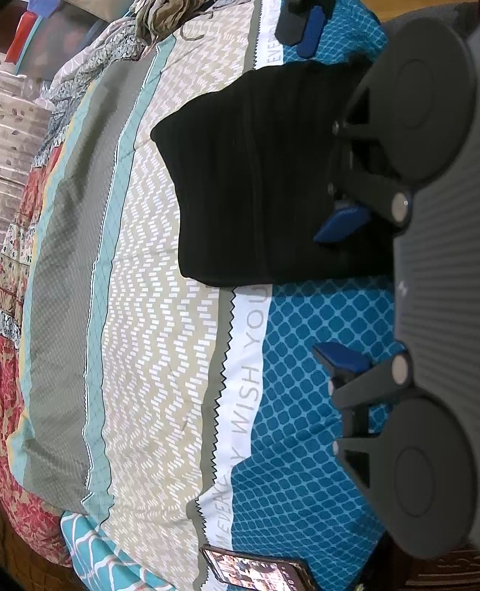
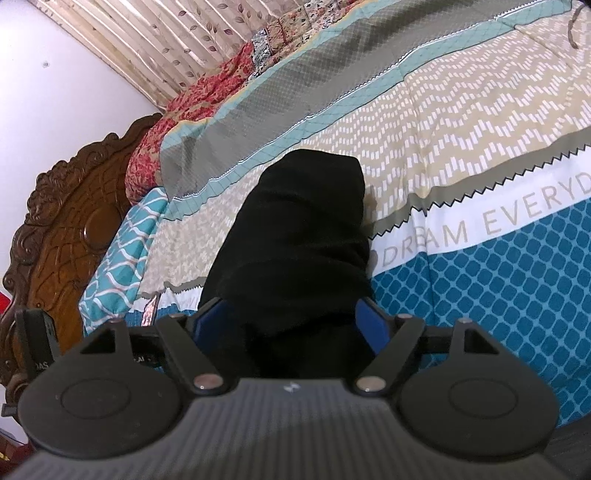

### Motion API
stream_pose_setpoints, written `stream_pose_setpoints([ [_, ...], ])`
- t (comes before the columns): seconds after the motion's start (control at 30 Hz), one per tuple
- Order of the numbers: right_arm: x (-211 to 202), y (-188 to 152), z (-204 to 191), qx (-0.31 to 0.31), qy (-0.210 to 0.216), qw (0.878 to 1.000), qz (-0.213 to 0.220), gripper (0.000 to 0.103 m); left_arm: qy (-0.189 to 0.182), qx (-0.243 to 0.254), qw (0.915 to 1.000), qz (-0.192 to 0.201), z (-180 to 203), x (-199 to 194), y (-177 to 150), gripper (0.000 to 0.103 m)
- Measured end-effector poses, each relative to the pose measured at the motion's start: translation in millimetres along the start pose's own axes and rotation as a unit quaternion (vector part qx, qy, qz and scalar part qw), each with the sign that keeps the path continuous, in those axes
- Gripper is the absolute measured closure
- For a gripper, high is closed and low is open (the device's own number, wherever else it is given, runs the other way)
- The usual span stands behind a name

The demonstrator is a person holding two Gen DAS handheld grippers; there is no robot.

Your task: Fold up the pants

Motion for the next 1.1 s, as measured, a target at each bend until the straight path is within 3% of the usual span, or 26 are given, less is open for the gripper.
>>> stream_pose_setpoints([
  [0.17, 0.5, -0.2, -0.1, 0.002, -0.002, 1.0, 0.0, 0.021, 0.007, 0.001, 1.0, 0.002, -2.8, 0.9, -0.6, 0.032],
  [0.83, 2.5, 0.9, 3.7, 0.007, -0.003, 1.0, -0.001, 0.019, 0.005, -0.007, 1.0, 0.001, -6.9, 4.7, -2.0, 0.022],
  [0.93, 2.4, 0.6, 3.7, 0.008, 0.001, 1.0, -0.001, 0.018, -0.013, -0.023, 0.9996, 0.004, -6.8, 3.9, -0.8, 0.012],
  [1.1, 0.5, 3.4, 3.0, 0.008, 0.007, 1.0, 0.005, 0.016, -0.083, -0.077, 0.993, 0.033, -8.9, -6.1, 11.3, 0.0],
])
Point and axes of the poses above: each gripper's, at about its wrist camera, not at the fingertips, and x roughly the way its jaws point, z to its right, y to its top, the point moved 7 cm from there along x, roughly the way its jaws point, and after that the axes turned 15 degrees about z, right-handed, at the moved point
